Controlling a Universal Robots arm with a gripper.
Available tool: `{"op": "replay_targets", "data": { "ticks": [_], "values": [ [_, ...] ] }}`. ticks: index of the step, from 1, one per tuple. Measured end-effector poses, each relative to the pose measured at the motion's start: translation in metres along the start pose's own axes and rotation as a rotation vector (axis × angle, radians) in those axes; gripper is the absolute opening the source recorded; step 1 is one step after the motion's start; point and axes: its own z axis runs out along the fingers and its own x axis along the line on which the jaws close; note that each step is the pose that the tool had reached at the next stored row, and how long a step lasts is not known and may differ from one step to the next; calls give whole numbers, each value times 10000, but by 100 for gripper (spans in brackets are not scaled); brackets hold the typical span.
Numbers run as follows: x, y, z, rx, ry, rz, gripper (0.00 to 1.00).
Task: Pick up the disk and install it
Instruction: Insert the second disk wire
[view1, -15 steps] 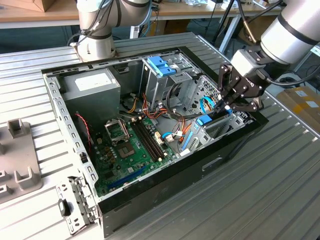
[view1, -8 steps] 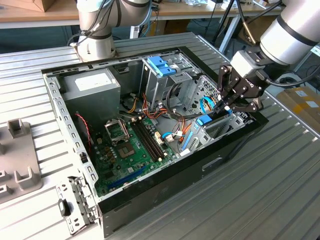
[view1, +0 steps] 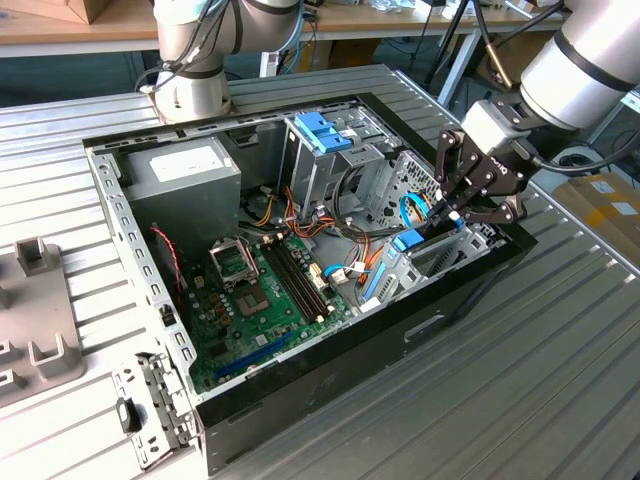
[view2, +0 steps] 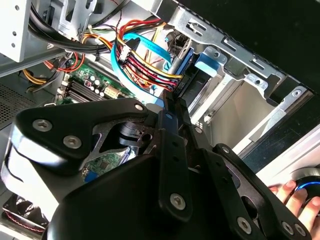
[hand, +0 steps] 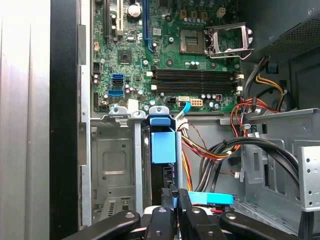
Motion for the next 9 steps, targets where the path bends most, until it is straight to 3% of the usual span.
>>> {"op": "replay_targets", "data": {
  "ticks": [9],
  "values": [
    [16, -5, 57, -1, 4, -5, 16]
  ]
}}
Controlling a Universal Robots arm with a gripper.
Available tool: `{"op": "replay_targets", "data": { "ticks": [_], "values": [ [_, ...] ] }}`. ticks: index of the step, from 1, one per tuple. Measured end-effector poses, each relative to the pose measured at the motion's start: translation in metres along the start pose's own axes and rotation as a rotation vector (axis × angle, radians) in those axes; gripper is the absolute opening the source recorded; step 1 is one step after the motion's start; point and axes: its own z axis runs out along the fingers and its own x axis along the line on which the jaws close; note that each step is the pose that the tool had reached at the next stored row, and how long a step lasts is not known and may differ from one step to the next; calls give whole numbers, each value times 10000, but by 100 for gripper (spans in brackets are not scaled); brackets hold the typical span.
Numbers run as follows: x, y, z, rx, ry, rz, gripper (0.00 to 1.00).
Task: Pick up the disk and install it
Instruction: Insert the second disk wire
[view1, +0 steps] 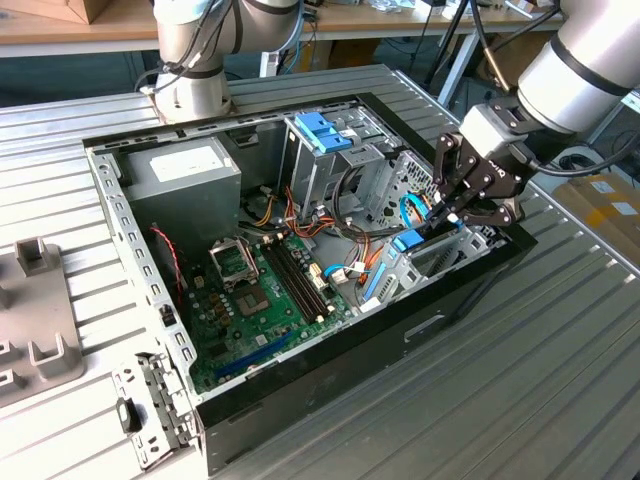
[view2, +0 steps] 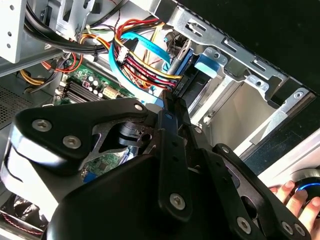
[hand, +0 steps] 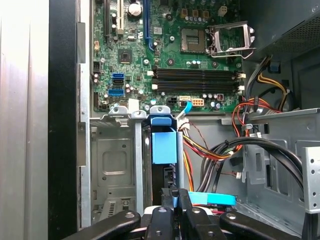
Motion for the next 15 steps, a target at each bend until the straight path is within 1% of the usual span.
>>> {"op": "replay_targets", "data": {
  "ticks": [7, 8, 9, 10, 15],
  "values": [
    [5, -2, 16, 2, -8, 0, 16],
    [7, -3, 25, 1, -23, -3, 17],
    [7, -3, 24, 0, -21, -3, 17],
    [6, -2, 18, 1, -10, -1, 24],
    [4, -1, 5, 1, -5, 0, 24]
  ]
}}
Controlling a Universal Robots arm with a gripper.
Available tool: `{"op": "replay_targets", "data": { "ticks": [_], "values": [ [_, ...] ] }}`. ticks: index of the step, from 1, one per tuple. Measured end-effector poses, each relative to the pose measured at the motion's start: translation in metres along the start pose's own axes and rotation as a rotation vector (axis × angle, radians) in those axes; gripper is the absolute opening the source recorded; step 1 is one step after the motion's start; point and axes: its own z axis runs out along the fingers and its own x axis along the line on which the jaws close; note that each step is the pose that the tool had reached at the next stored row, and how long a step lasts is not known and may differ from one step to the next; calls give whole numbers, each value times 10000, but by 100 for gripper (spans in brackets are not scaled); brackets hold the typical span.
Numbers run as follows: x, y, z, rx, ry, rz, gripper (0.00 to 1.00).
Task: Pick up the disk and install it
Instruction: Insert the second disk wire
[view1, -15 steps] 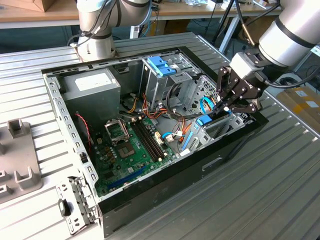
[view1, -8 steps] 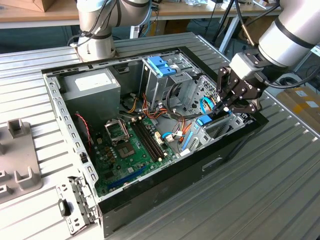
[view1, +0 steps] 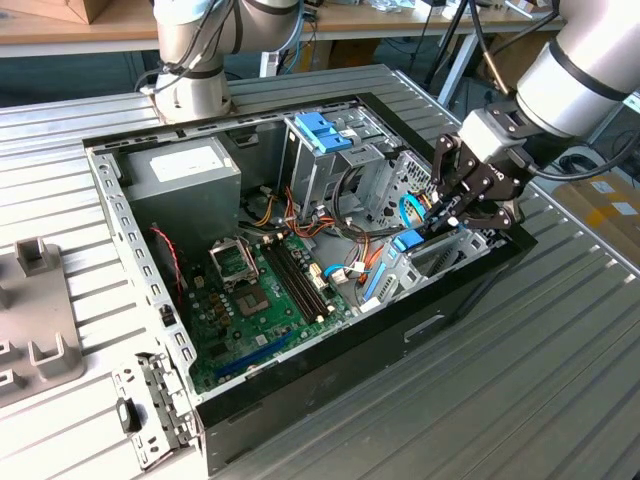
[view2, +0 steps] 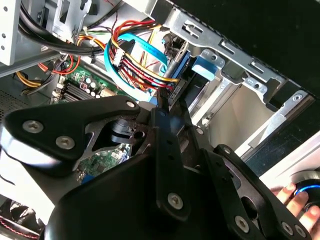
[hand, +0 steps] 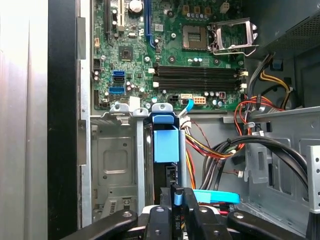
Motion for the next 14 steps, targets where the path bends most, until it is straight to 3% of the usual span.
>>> {"op": "replay_targets", "data": {
  "ticks": [11, 13, 14],
  "values": [
    [-29, 13, -171, 0, -8, 0, 24],
    [-32, 13, -170, 0, -11, -1, 22],
    [-32, 13, -169, -1, -10, -1, 15]
  ]
}}
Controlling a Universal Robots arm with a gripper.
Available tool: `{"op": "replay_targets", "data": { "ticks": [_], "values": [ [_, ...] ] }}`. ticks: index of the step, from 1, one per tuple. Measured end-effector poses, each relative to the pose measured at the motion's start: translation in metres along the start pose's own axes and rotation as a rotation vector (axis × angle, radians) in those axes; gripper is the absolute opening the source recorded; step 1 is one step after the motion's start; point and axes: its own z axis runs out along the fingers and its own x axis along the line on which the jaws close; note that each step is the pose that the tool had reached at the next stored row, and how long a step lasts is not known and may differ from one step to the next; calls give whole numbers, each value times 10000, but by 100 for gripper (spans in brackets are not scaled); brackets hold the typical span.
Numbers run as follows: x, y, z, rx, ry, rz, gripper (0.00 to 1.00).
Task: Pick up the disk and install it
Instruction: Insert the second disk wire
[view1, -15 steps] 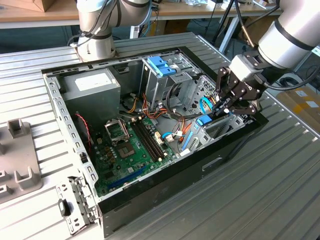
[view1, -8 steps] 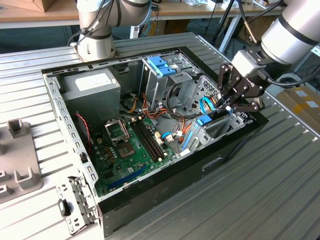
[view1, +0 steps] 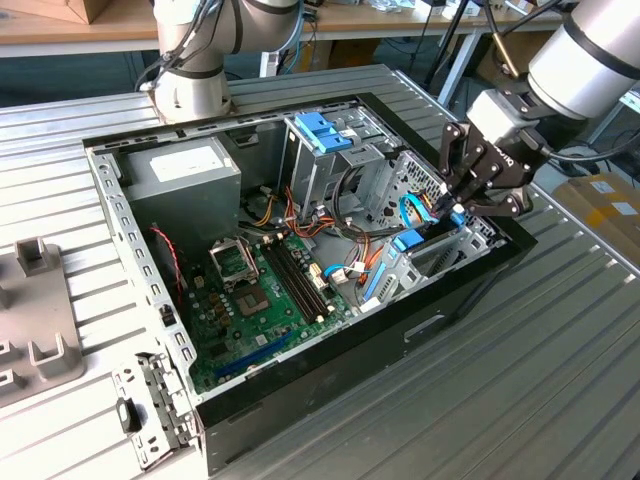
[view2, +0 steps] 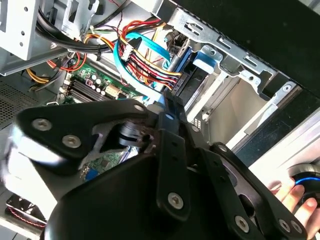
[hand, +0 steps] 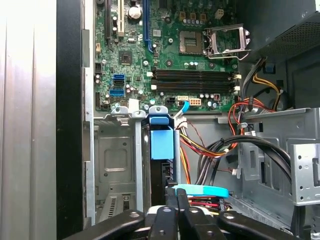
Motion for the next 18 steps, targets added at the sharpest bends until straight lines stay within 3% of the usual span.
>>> {"op": "replay_targets", "data": {
  "ticks": [1, 7, 18],
  "values": [
    [0, -1, 5, -7, -9, 0, 10],
    [9, -46, 67, -73, -17, 9, 10],
    [21, -64, 142, -95, -14, 13, 10]
  ]
}}
